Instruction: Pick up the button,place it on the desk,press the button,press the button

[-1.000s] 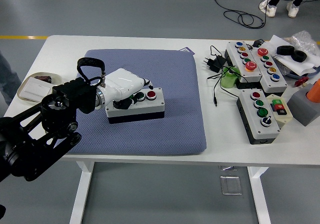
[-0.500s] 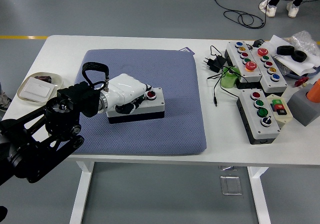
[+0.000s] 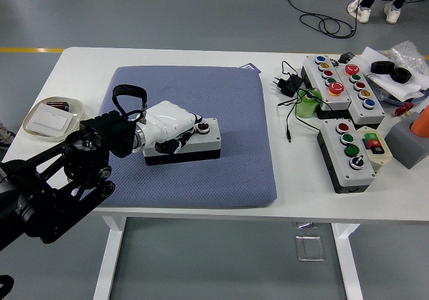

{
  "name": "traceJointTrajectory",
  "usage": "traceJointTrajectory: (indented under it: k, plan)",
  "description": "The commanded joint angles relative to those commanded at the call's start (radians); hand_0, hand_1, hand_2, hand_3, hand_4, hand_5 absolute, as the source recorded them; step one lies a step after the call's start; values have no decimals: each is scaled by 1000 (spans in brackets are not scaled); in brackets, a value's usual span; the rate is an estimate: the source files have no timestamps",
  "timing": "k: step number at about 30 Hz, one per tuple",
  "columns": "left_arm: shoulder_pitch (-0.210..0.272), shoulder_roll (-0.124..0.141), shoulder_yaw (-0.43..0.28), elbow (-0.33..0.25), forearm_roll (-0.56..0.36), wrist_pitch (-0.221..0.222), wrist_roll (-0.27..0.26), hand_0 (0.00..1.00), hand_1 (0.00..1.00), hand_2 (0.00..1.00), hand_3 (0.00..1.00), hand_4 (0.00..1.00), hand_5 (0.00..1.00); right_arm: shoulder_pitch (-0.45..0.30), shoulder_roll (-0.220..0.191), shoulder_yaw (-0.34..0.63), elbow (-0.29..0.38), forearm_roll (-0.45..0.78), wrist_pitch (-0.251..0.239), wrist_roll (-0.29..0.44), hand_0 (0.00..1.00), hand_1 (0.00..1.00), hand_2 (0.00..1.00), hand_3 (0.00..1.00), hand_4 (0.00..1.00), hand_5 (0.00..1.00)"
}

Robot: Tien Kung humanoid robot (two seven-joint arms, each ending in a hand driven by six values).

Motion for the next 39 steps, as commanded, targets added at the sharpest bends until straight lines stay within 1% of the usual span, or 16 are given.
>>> traceJointTrajectory:
  k: [7, 18, 19, 20, 22, 25, 26, 28, 29, 31, 32, 35, 36, 37, 38, 39]
  plan:
    - [0, 2, 11, 14, 0, -21, 1, 43, 2, 2, 810, 179, 2, 3, 1, -1, 0, 1, 0, 0, 668, 649, 710, 599, 394, 242]
    - [4, 7, -6, 7, 0, -8, 0, 43, 2, 2, 816, 181, 2, 8, 1, -3, 0, 0, 1, -1, 668, 649, 710, 598, 394, 243]
    - [7, 9, -12, 0, 0, 1, 4, 43, 2, 2, 816, 181, 2, 8, 1, -3, 0, -1, 1, -1, 668, 649, 710, 598, 394, 243]
    - [11, 11, -20, -9, 0, 12, 8, 80, 2, 29, 889, 150, 2, 8, 1, -3, 0, -1, 2, -1, 668, 650, 709, 599, 394, 244]
    - [24, 16, -42, -40, 0, 21, 26, 80, 2, 29, 889, 150, 2, 7, 1, -3, 0, 1, 0, 0, 668, 650, 709, 599, 394, 244]
    - [37, 27, -78, -90, 0, 6, 40, 80, 2, 29, 889, 150, 2, 7, 1, -1, 0, 3, -1, 0, 668, 650, 709, 599, 394, 244]
    - [40, 31, -100, -111, 0, -11, 47, 89, 5, 56, 954, 420, 130, 7, 1, -1, 0, 3, -1, 1, 668, 649, 710, 599, 395, 244]
    - [42, 35, -124, -134, 0, -23, 52, 89, 5, 56, 954, 420, 130, 7, 1, 0, 0, 2, -1, 1, 668, 649, 710, 599, 395, 244]
    - [44, 38, -150, -156, -6, -27, 53, 89, 5, 56, 954, 420, 130, 7, 1, 1, 0, 1, -1, 0, 668, 649, 710, 599, 395, 244]
    - [44, 39, -163, -165, -12, -28, 53, 89, 5, 56, 954, 420, 130, 7, 1, 1, 0, 0, 0, 0, 668, 649, 710, 599, 395, 244]
    - [46, 41, -181, -175, -30, -22, 55, 84, 4, 56, 970, 435, 160, 8, 1, 1, 0, -1, 0, 0, 668, 649, 709, 599, 394, 246]
    - [53, 43, -220, -184, -79, 32, 70, 84, 4, 56, 970, 435, 160, 8, 1, 0, 0, 0, 0, 0, 668, 649, 709, 599, 394, 246]
    - [58, 42, -237, -181, -108, 71, 75, 84, 4, 56, 970, 435, 160, 8, 1, -1, 0, 1, 0, 0, 668, 649, 709, 599, 394, 246]
    - [62, 39, -254, -172, -137, 110, 67, 84, 4, 56, 970, 435, 160, 8, 1, -1, 0, 1, 0, 0, 668, 649, 709, 599, 394, 246]
    - [64, 36, -272, -163, -177, 156, 55, 653, 673, 701, 998, 680, 517, 8, 1, 0, 0, 0, 1, -1, 668, 649, 709, 599, 394, 245]
    - [65, 35, -277, -160, -196, 195, 51, 653, 673, 701, 998, 680, 517, 8, 1, 1, 0, 0, 1, -1, 668, 649, 709, 599, 394, 245]
